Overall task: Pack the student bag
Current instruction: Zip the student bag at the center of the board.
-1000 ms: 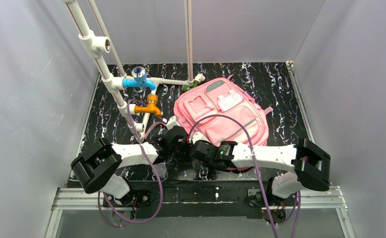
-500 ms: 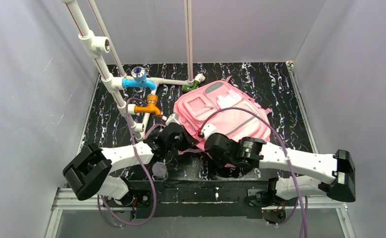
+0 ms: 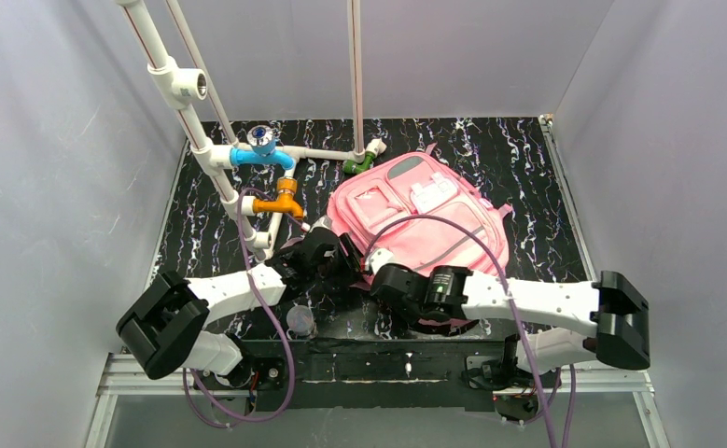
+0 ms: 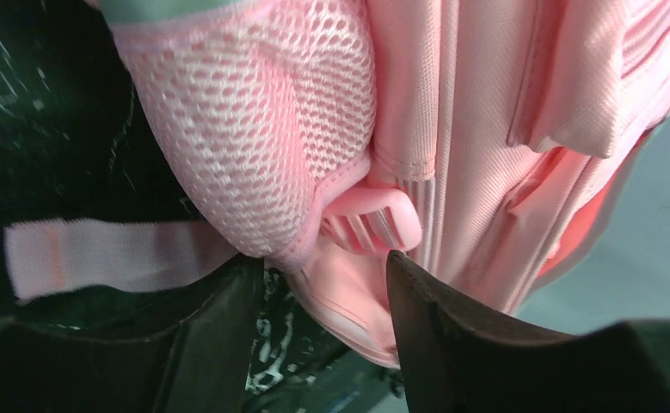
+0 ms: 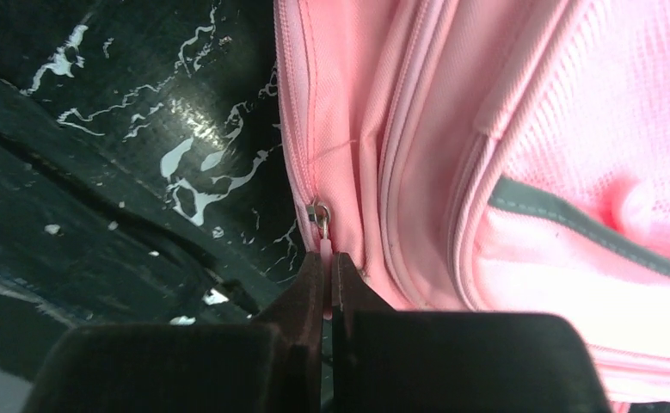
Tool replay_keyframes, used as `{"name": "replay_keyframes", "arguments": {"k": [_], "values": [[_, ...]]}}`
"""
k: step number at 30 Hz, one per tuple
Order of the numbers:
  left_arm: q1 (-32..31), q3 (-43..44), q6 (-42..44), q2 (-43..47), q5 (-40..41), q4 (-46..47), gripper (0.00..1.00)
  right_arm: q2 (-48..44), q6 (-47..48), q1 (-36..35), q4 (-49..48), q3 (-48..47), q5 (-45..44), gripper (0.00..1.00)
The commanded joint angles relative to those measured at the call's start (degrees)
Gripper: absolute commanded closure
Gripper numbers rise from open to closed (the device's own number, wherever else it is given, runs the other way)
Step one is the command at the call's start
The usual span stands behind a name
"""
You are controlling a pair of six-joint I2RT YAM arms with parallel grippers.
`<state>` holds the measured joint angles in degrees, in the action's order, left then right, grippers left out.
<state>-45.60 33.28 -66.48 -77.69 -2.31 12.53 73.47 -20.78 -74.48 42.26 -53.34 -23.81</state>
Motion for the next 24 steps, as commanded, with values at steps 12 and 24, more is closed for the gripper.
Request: {"name": "replay_keyframes", "arguments": {"k": [12,24], "values": [[-0.49,-1.02,-31.12,-4.81,-13.75,-3.37,0.44,-1.87,27.80,-5.09,-16.98,-0.01,-12.80,0.99],[-0.37,-3.98,-31.17,-4.21,-3.11,-1.29,0.96,-4.91,49.92,-8.14,-12.67,1.25,-12.99,0.99]]}}
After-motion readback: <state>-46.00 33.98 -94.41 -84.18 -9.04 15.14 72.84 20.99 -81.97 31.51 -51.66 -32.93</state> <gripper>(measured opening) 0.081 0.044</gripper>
